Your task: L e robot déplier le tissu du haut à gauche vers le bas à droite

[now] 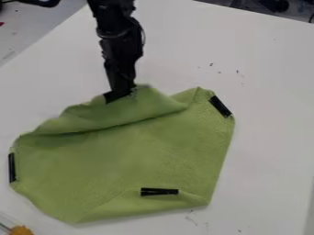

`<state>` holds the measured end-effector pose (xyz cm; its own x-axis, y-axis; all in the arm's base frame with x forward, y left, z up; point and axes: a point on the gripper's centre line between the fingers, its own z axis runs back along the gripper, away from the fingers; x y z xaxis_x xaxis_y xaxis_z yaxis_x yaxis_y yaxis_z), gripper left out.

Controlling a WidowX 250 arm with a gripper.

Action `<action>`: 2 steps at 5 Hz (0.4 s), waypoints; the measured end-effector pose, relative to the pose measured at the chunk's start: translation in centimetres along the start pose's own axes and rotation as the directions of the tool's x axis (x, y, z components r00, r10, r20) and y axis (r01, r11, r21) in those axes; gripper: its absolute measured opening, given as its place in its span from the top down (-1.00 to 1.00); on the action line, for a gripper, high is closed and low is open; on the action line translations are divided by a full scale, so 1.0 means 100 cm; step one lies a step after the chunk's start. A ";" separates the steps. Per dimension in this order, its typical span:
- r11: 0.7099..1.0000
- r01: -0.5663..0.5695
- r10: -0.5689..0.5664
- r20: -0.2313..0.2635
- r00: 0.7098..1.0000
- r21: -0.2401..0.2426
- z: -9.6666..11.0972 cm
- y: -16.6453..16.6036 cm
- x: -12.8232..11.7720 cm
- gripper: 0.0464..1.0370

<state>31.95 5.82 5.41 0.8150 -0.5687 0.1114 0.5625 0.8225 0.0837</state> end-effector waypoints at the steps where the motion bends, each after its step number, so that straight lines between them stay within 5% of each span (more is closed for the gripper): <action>1: 1.000 -0.002 0.003 0.019 1.000 -0.023 -0.014 0.026 -0.006 0.98; 2: 0.999 0.002 -0.001 0.038 0.999 -0.039 -0.026 0.042 -0.008 0.98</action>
<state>34.04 9.76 3.05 0.8087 -0.5690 0.1489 0.5692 0.8209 0.0457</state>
